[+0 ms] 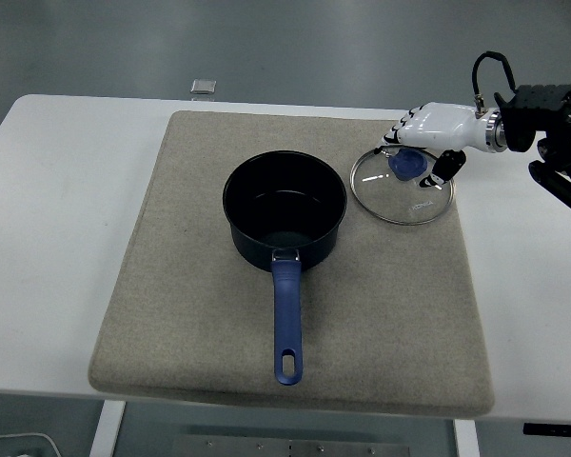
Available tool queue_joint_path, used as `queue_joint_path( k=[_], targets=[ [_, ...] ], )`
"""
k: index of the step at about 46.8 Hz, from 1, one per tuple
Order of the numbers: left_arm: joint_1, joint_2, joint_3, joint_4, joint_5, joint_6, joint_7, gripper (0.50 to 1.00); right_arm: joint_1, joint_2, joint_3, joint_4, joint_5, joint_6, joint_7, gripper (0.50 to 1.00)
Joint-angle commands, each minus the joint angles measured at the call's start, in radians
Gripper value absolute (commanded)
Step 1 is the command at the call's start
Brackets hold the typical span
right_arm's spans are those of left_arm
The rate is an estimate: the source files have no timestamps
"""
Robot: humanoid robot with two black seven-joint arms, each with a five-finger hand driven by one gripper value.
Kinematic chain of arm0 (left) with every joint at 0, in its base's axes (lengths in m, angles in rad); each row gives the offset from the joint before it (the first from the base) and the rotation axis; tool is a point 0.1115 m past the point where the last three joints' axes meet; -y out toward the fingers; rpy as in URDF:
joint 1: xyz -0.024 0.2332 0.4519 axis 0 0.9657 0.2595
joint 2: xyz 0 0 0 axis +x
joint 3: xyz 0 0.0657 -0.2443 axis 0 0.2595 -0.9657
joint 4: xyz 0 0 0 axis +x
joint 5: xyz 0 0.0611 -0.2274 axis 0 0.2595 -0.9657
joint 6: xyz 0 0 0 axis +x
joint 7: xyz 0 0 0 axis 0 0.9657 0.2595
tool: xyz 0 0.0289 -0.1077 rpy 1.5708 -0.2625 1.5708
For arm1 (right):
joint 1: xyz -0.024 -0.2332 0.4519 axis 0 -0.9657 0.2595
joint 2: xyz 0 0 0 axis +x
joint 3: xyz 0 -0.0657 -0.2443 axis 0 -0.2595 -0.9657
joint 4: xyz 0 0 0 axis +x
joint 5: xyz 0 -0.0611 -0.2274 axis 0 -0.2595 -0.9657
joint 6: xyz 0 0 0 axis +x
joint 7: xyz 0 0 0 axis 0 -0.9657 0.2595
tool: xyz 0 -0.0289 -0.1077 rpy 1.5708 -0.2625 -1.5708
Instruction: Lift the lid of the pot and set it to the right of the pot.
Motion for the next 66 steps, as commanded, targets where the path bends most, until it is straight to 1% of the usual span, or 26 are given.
queue_joint_path(
  k=[1, 8, 15, 34, 43, 48, 55, 66],
  targets=[
    [0.000, 0.000, 0.000, 0.000, 0.000, 0.000, 0.000, 1.000, 0.005, -0.003, -0.002, 0.000, 0.000, 0.001, 0.000, 0.895],
    [0.000, 0.000, 0.000, 0.000, 0.000, 0.000, 0.002, 1.000, 0.011, -0.019, -0.003, 0.000, 0.000, 0.003, 0.000, 0.895],
    [0.002, 0.000, 0.000, 0.000, 0.000, 0.000, 0.000, 1.000, 0.014, -0.021, -0.005, -0.002, 0.000, 0.003, 0.000, 0.895],
    [0.000, 0.000, 0.000, 0.000, 0.000, 0.001, 0.000, 1.000, 0.070, -0.041, -0.006, 0.000, 0.003, 0.024, 0.000, 0.895],
    [0.000, 0.000, 0.000, 0.000, 0.000, 0.001, 0.002, 1.000, 0.106, -0.039, 0.005, -0.002, 0.041, 0.023, 0.000, 0.897],
    [0.000, 0.000, 0.000, 0.000, 0.000, 0.001, 0.000, 1.000, 0.120, -0.030, 0.005, -0.003, 0.094, 0.018, 0.000, 0.897],
    [0.000, 0.000, 0.000, 0.000, 0.000, 0.000, 0.000, 1.000, 0.125, -0.018, 0.014, -0.003, 0.196, 0.000, 0.000, 0.897],
    [0.000, 0.000, 0.000, 0.000, 0.000, 0.001, 0.000, 1.000, 0.125, 0.019, 0.069, -0.005, 0.340, -0.075, 0.000, 0.897]
  ],
)
